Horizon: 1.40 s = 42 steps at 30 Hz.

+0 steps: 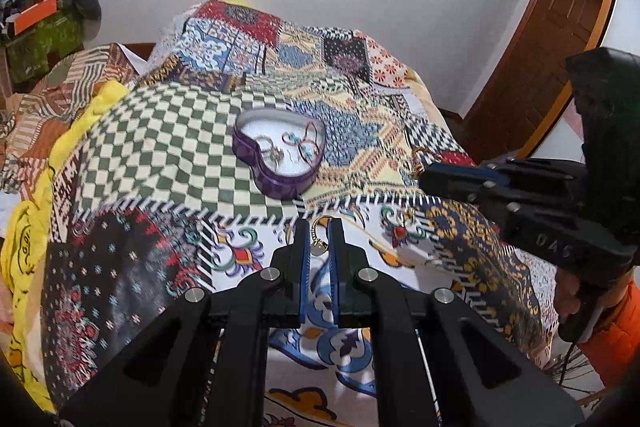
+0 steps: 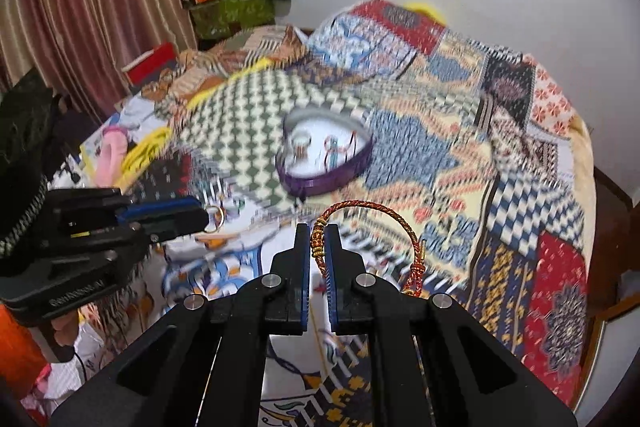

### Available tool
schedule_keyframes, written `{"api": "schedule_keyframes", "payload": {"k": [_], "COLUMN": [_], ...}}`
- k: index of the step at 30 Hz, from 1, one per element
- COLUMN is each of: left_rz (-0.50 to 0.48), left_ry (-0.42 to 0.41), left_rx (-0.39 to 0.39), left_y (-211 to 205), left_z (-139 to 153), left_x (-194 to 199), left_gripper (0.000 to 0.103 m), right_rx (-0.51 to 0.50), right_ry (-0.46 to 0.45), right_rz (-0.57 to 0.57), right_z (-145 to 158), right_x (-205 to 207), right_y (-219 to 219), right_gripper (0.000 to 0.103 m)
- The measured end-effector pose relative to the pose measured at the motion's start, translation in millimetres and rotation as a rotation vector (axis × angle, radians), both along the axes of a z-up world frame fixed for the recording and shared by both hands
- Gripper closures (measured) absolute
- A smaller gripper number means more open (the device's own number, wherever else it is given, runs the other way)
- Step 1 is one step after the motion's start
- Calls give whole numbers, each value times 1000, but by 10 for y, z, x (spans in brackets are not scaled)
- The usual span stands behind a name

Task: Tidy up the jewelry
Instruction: 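Carry both items over the purple tin and open both tools to drop them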

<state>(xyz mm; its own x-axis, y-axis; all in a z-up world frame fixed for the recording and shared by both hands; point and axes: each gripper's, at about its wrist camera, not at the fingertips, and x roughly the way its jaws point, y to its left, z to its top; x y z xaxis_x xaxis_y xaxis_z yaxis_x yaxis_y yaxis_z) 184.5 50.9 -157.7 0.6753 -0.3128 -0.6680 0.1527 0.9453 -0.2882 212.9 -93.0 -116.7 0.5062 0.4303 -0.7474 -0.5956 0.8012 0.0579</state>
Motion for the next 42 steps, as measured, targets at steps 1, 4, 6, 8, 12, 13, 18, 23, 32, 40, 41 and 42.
{"api": "schedule_keyframes", "payload": {"k": [1,4,6,8,12,13,18,23,32,40,41,42], "left_rz": [4,19,27,34,49,51,64,72,57,47,44,43], "left_ry": [-5,-18,-25,-33,-50,-51,-48,-41,-7,48,58,65], "left_rx": [0,9,10,15,31,30,36,36,35,44,47,50], "left_y": [15,51,81,104,138,152,206,256,245,206,204,198], "left_z": [24,87,124,157,215,223,204,159,15,-179,-202,-224], "left_x": [15,70,107,146,257,288,417,587,984,1382,1427,1459], "left_gripper": [96,96,96,96,96,96,96,96,96,96,96,96], "right_rx": [6,18,30,42,65,70,100,120,145,157,164,166], "right_ry": [-7,-28,-38,-42,-45,-43,-20,24,105,186,199,211], "right_rz": [-3,-7,-9,-10,-15,-15,-21,-26,-63,-86,-88,-90], "right_z": [38,121,177,220,267,266,217,124,-31,-137,-157,-182], "right_x": [14,52,99,146,243,262,384,552,856,1122,1144,1162], "right_y": [9,48,83,99,154,164,265,353,413,454,452,451], "right_gripper": [97,97,97,97,97,97,97,97,97,97,97,97]}}
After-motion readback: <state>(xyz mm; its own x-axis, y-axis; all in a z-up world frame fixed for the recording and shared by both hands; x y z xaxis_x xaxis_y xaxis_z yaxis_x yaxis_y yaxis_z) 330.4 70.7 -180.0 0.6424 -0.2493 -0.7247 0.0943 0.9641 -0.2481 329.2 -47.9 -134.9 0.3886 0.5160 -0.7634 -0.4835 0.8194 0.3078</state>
